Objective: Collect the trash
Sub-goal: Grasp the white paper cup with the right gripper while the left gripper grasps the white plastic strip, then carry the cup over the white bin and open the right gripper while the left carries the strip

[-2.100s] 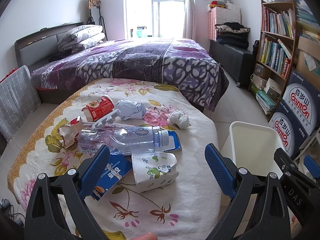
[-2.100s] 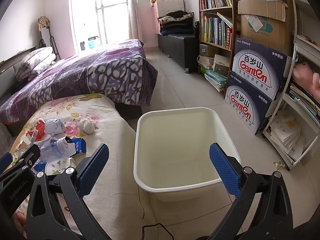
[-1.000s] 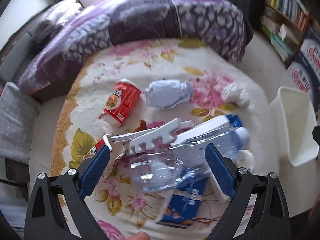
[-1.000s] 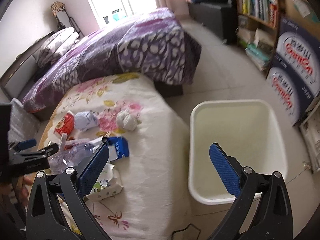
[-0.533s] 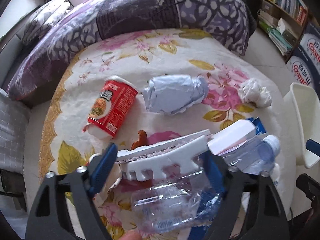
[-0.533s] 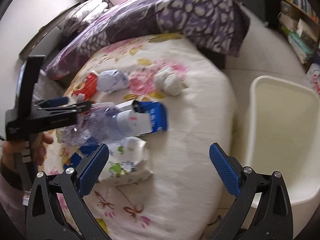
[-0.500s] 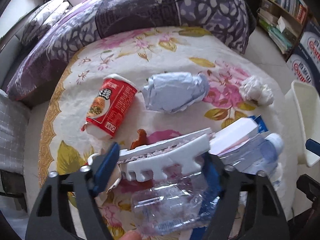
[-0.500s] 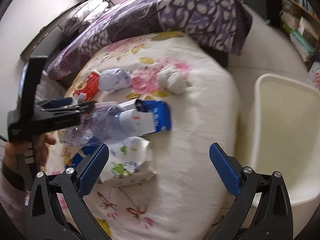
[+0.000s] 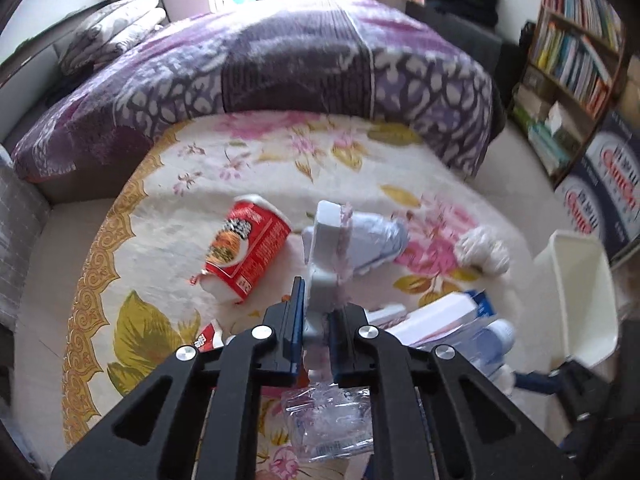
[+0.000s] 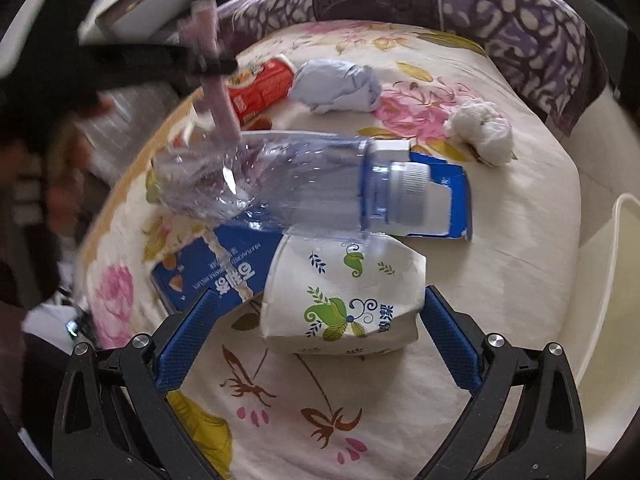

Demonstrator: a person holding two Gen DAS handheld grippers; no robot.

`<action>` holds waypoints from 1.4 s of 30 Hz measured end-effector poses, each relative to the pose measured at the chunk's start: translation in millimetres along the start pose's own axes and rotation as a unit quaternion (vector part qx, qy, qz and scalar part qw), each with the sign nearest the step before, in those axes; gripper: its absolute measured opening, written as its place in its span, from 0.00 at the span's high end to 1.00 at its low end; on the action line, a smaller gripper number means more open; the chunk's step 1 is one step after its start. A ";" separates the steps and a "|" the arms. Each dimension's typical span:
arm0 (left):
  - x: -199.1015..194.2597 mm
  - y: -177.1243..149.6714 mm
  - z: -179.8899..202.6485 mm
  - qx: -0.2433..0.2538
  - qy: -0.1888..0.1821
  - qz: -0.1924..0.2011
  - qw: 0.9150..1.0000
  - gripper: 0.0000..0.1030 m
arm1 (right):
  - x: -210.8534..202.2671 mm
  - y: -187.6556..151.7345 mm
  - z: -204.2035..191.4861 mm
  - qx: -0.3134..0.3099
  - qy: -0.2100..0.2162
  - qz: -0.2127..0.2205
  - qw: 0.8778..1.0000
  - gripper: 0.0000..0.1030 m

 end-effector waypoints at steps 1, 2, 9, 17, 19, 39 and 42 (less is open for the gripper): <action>-6.0 1.1 -0.2 -0.004 -0.004 0.007 1.000 0.90 | 1.5 0.1 -0.3 0.000 -0.003 -0.001 1.000 0.06; -11.3 1.6 -0.5 -0.006 -0.007 0.014 1.000 0.90 | 3.7 1.5 -0.5 0.001 -0.006 0.000 1.000 0.06; -34.2 1.6 -0.3 -0.024 -0.034 0.038 0.998 0.90 | 2.7 -0.4 0.7 0.025 0.014 -0.003 1.000 0.06; -38.6 -1.3 4.3 -0.029 -0.031 0.040 0.998 0.90 | 15.0 -7.0 11.2 0.067 0.027 -0.026 0.997 0.22; -41.5 -0.9 3.2 -0.036 -0.032 0.043 0.998 0.90 | 7.8 -7.5 14.7 0.079 0.030 -0.014 0.996 0.22; -86.8 5.9 36.9 -0.055 -0.037 0.093 0.993 0.90 | -81.9 -5.4 46.5 0.091 -0.014 0.104 0.990 0.23; -89.9 7.2 46.1 -0.054 -0.038 0.100 0.993 0.90 | -95.8 -6.3 55.2 0.100 -0.032 0.128 0.986 0.22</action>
Point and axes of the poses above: each gripper's, at about its wrist camera, not at the fingertips, and x roughly the way its jaws point, z to its right, y to its top, the point moved 3 cm from there along x, roughly the way its jaws point, and after that the axes turned 1 degree about x, right-handed, at the moved point
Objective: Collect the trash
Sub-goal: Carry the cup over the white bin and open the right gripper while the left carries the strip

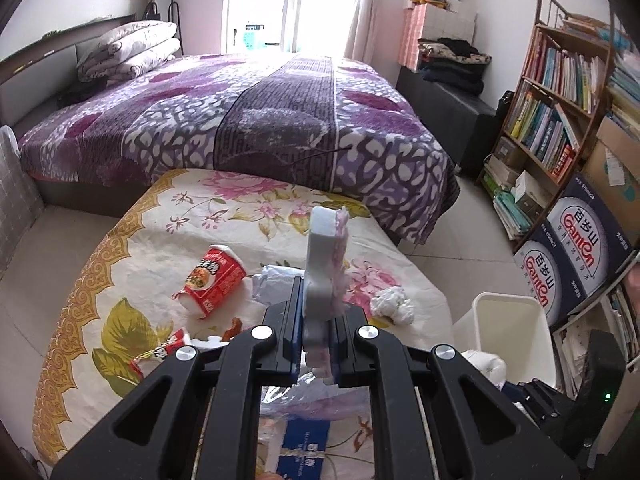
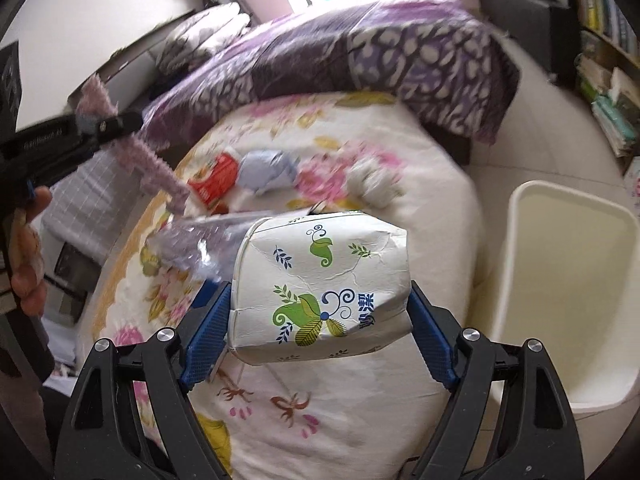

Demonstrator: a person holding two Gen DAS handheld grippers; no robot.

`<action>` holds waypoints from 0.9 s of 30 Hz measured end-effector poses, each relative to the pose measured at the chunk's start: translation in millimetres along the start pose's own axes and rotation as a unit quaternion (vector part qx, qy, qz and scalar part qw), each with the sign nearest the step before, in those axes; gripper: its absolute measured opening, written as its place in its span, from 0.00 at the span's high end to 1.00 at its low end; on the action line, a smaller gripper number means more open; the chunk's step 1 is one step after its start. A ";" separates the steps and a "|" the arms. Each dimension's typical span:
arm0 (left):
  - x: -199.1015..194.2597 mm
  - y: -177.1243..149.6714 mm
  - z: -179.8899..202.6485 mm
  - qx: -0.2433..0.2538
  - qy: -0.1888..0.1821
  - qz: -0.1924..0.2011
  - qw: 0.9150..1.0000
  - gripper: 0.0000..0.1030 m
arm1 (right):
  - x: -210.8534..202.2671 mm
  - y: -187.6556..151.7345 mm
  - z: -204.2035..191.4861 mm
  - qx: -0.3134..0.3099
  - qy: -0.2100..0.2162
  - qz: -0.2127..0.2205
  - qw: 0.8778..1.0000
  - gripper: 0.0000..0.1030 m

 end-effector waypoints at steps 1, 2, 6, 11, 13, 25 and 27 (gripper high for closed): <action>-0.7 0.1 4.3 0.000 -0.001 0.003 1.000 0.90 | -3.7 1.3 3.5 0.002 -0.006 0.007 1.000 0.22; -1.3 0.1 8.0 0.001 -0.002 0.006 1.000 0.90 | -9.1 2.9 9.2 0.006 -0.015 0.017 1.000 0.22; -0.8 -0.1 23.6 0.002 -0.003 0.014 1.000 0.90 | -20.8 6.0 26.2 0.021 -0.045 0.040 0.998 0.22; 8.5 -4.2 42.3 -0.027 -0.026 0.012 0.999 0.90 | -34.7 8.2 52.5 0.045 -0.090 0.063 0.993 0.22; 14.0 -6.7 50.7 -0.024 -0.023 0.010 0.999 0.90 | -39.3 8.2 62.7 0.059 -0.106 0.068 0.990 0.22; 24.9 -11.3 100.3 -0.024 -0.059 0.000 0.998 0.90 | -68.8 1.5 131.2 0.137 -0.191 0.086 0.968 0.22; 26.1 -13.8 114.4 -0.013 -0.064 -0.002 0.998 0.90 | -72.4 1.4 138.5 0.140 -0.198 0.087 0.966 0.21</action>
Point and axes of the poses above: each gripper's, at about its wrist camera, not at the fingertips, and x roughly the way its jaws point, z to its right, y to its top, the point moved 3 cm from there along x, roughly the way its jaws point, and after that the axes turned 1 degree about x, right-handed, at the moved point
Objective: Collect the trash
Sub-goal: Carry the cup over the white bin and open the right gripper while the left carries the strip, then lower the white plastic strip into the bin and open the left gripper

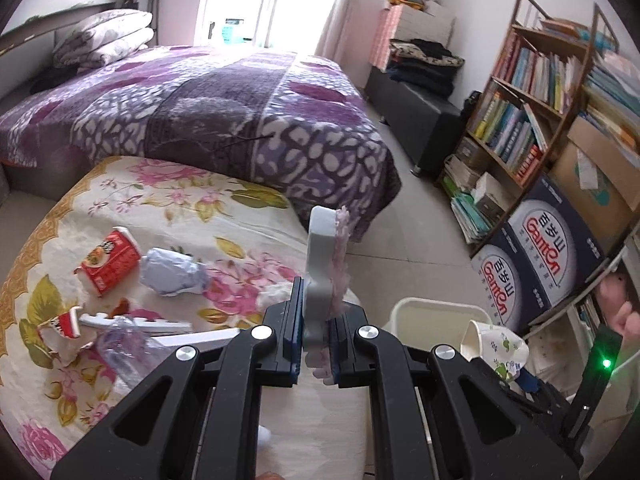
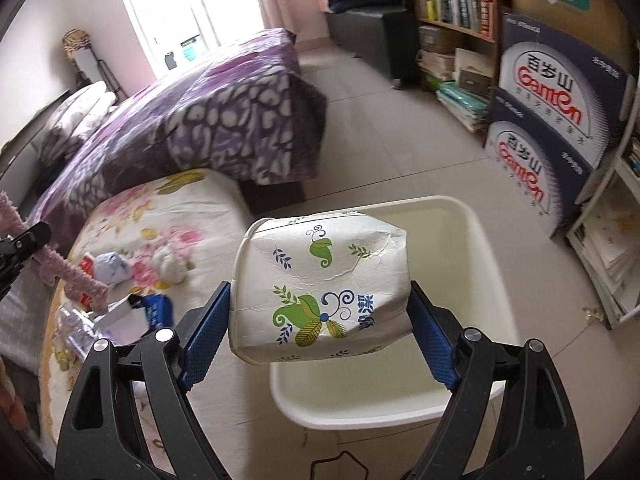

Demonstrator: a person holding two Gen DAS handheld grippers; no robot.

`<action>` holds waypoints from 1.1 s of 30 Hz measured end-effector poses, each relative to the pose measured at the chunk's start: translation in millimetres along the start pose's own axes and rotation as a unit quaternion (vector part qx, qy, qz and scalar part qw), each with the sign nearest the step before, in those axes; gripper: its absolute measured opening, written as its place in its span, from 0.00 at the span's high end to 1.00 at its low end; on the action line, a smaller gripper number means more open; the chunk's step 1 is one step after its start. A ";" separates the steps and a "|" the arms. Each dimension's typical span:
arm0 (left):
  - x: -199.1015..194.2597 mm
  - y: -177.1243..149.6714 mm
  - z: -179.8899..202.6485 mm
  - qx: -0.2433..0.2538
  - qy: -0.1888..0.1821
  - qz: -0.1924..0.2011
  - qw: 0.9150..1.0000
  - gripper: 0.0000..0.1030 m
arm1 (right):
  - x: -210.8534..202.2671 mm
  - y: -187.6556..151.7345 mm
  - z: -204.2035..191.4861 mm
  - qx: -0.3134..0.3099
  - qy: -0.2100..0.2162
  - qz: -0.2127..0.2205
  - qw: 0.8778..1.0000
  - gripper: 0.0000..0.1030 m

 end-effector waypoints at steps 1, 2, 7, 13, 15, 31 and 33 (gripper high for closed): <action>1.6 -1.8 6.3 0.005 -0.002 -0.002 1.000 0.90 | -0.8 0.9 4.7 0.002 -0.005 0.001 1.000 0.21; 3.3 -3.5 12.6 0.010 -0.004 -0.003 1.000 0.90 | -0.7 2.1 7.1 0.004 -0.008 0.002 1.000 0.21; 10.5 -10.8 44.2 0.035 -0.016 -0.010 0.999 0.90 | -4.2 6.8 26.0 0.017 -0.034 0.005 0.999 0.17; 19.1 -18.7 83.1 0.063 -0.034 -0.016 0.997 0.90 | -10.8 13.0 53.6 0.037 -0.084 0.017 0.996 0.07; 22.0 -21.3 94.0 0.072 -0.038 -0.019 0.996 0.90 | -16.0 15.5 66.6 0.047 -0.095 0.023 0.994 0.07; 51.6 -44.6 167.1 0.136 -0.062 -0.042 0.988 0.89 | -34.3 18.2 144.2 0.125 -0.127 0.030 0.983 0.07; 54.0 -45.7 174.5 0.141 -0.065 -0.042 0.987 0.89 | -36.3 18.1 148.5 0.130 -0.131 0.032 0.982 0.07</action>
Point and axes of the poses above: each gripper's, at about its wrist camera, not at the fingertips, and x roughly the way its jaws point, z to its right, y to its top, the point moved 3 cm from there along x, roughly the way its jaws point, and after that the axes turned 1 degree about x, right-handed, at the moved point
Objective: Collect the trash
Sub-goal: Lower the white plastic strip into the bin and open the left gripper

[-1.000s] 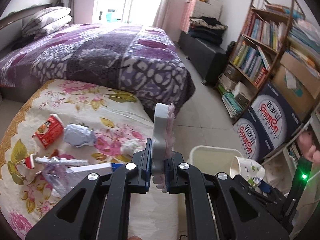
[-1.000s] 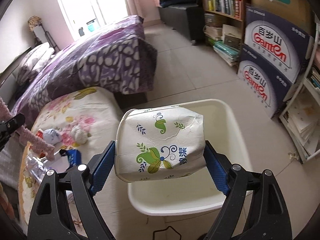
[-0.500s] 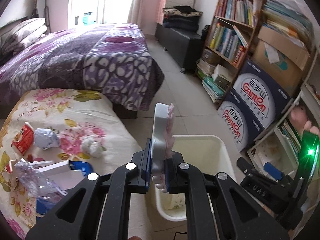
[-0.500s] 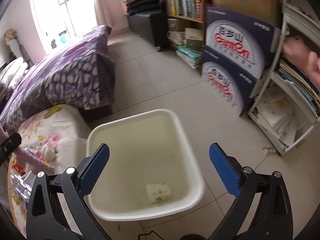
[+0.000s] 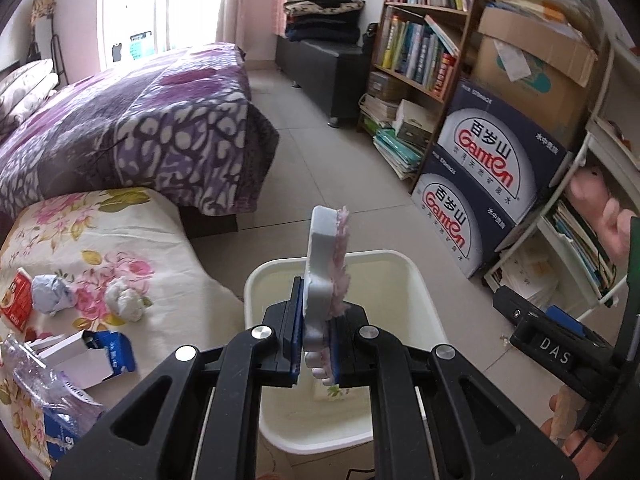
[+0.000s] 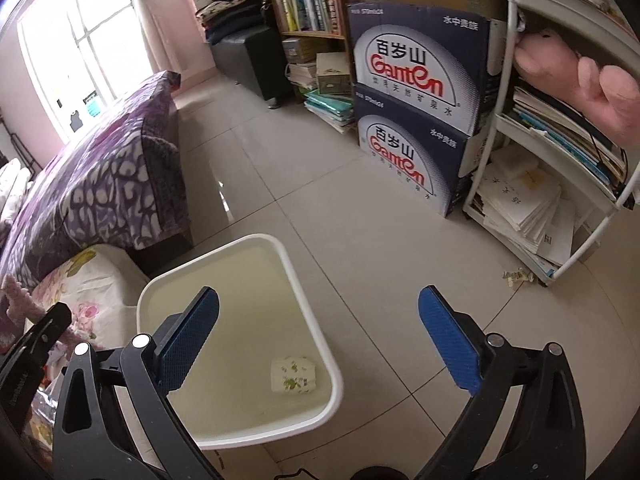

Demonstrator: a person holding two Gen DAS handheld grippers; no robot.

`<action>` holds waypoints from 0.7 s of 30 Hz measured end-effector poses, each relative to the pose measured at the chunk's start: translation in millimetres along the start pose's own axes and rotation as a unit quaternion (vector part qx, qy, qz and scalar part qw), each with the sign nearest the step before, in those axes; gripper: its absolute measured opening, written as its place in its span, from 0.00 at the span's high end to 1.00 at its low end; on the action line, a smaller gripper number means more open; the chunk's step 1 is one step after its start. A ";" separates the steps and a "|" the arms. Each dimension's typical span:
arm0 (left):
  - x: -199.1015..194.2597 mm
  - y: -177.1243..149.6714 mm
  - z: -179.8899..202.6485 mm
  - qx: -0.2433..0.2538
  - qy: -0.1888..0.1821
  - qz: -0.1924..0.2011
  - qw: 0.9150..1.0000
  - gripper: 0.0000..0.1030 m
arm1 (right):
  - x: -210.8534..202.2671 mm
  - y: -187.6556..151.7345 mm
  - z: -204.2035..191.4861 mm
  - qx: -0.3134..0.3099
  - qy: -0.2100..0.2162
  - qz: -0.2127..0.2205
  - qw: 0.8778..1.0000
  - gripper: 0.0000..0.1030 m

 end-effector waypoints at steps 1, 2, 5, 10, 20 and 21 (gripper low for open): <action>1.7 1.0 3.6 0.002 -0.003 0.002 1.000 0.89 | 0.0 0.9 2.1 0.002 -0.001 0.001 1.000 0.07; 3.4 1.7 7.0 0.005 -0.007 0.001 1.000 0.84 | -0.5 2.4 5.9 0.007 -0.004 0.003 1.000 0.07; 6.8 2.5 14.3 0.010 -0.016 0.001 1.000 0.49 | -0.6 4.8 12.3 0.017 -0.006 0.004 1.000 0.07; 8.4 0.0 14.7 0.011 -0.010 0.000 1.000 0.42 | 0.8 6.0 17.0 0.025 -0.007 0.003 1.000 0.07; -1.6 -9.8 -14.0 0.007 0.040 -0.001 0.999 0.28 | -1.7 0.5 -8.0 -0.005 0.000 0.018 1.000 0.07; -3.6 -12.0 -18.0 0.007 0.049 -0.001 0.999 0.26 | -0.8 -1.5 -13.7 -0.014 0.002 0.017 1.000 0.07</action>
Point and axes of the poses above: each gripper's, at about its wrist camera, not at the fingertips, and x roughly the way its jaws point, z to its right, y to its top, the point moved 3 cm from there along x, roughly the way its jaws point, and after that the axes turned 1 degree about x, right-handed, at the moved point
